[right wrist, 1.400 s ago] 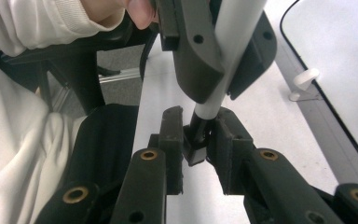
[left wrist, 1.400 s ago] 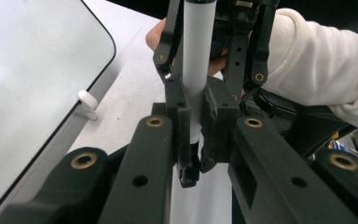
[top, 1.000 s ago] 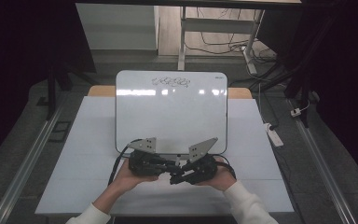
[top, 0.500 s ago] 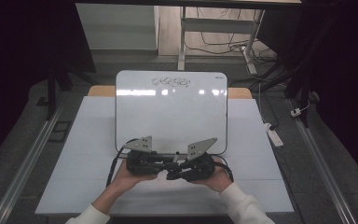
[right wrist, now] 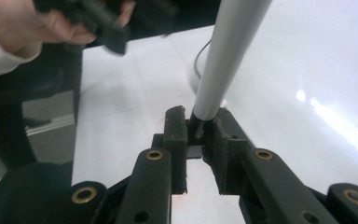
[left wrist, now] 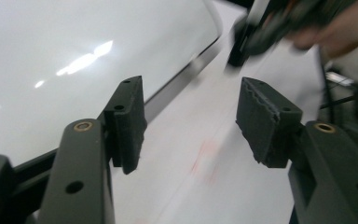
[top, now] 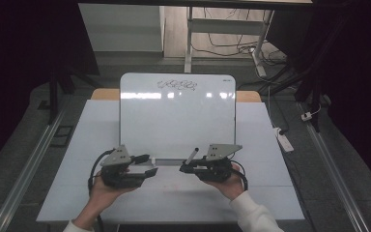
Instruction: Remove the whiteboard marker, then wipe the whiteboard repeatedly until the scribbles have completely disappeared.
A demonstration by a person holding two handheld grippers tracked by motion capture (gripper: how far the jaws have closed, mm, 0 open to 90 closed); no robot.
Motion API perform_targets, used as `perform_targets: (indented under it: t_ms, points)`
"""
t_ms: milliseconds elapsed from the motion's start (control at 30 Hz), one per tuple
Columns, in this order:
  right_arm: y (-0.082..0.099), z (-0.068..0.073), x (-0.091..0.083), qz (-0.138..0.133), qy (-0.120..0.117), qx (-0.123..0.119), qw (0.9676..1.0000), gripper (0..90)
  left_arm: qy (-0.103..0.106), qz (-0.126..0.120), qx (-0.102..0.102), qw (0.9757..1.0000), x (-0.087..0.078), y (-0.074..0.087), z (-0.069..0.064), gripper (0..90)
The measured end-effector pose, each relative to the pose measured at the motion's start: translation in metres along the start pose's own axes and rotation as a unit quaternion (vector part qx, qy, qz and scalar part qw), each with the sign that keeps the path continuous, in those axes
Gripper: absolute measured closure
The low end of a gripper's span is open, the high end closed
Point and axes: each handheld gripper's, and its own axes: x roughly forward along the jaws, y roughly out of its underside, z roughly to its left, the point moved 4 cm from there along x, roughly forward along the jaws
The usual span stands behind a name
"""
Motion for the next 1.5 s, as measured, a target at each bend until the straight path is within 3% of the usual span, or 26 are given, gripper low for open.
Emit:
perform_targets:
  t_ms: [100, 167, 333, 467, 500, 567, 667, 767, 833, 967, 1100, 1333, 1500]
  points:
    - [-0.001, -0.002, -0.003, -0.007, 0.014, 0.002, 0.9999, 76.9, -0.026, 0.011, -0.016, 0.9995, -0.012, 0.02, 0.007, 40.6]
    - [-0.004, -0.006, -0.008, -0.026, 0.034, 0.009, 0.9991, 77.0, -0.046, 0.021, -0.033, 0.9982, -0.021, 0.038, 0.014, 38.5]
    - [-0.009, -0.013, -0.013, -0.053, 0.062, 0.018, 0.9965, 76.9, -0.064, 0.035, -0.048, 0.9962, -0.03, 0.059, 0.022, 36.6]
    - [-0.02, -0.028, -0.018, -0.093, 0.101, 0.04, 0.9898, 76.9, -0.075, 0.042, -0.059, 0.9945, -0.034, 0.073, 0.029, 35.6]
    - [-0.02, -0.028, -0.018, -0.093, 0.101, 0.04, 0.9898, 76.9, -0.077, 0.044, -0.063, 0.9941, -0.034, 0.076, 0.031, 35.6]
    - [-0.03, -0.039, -0.018, -0.112, 0.127, 0.046, 0.9845, 77.0, -0.084, 0.047, -0.071, 0.9928, -0.033, 0.08, 0.035, 33.2]
    - [-0.041, -0.051, -0.018, -0.126, 0.146, 0.051, 0.98, 76.9, -0.086, 0.053, -0.079, 0.9918, -0.029, 0.084, 0.039, 32.0]
    - [-0.049, -0.058, -0.017, -0.13, 0.156, 0.05, 0.9779, 76.9, -0.089, 0.059, -0.076, 0.9913, -0.026, 0.086, 0.039, 29.4]
    - [-0.06, -0.07, -0.014, -0.137, 0.173, 0.055, 0.9738, 76.9, -0.091, 0.061, -0.076, 0.9911, -0.025, 0.087, 0.039, 28.4]
    - [-0.074, -0.085, -0.006, -0.143, 0.19, 0.06, 0.9693, 77.0, -0.093, 0.064, -0.072, 0.9909, -0.022, 0.088, 0.04, 27.6]
    - [-0.09, -0.098, 0.006, -0.143, 0.199, 0.061, 0.9676, 77.0, -0.096, 0.066, -0.072, 0.9907, -0.019, 0.09, 0.041, 27.2]
    - [-0.114, -0.117, 0.032, -0.138, 0.203, 0.065, 0.9672, 76.9, -0.098, 0.061, -0.077, 0.9903, -0.021, 0.092, 0.043, 27.1]
    - [-0.128, -0.136, 0.049, -0.138, 0.216, 0.072, 0.9639, 76.9, -0.098, 0.062, -0.076, 0.9903, -0.02, 0.093, 0.044, 27.0]
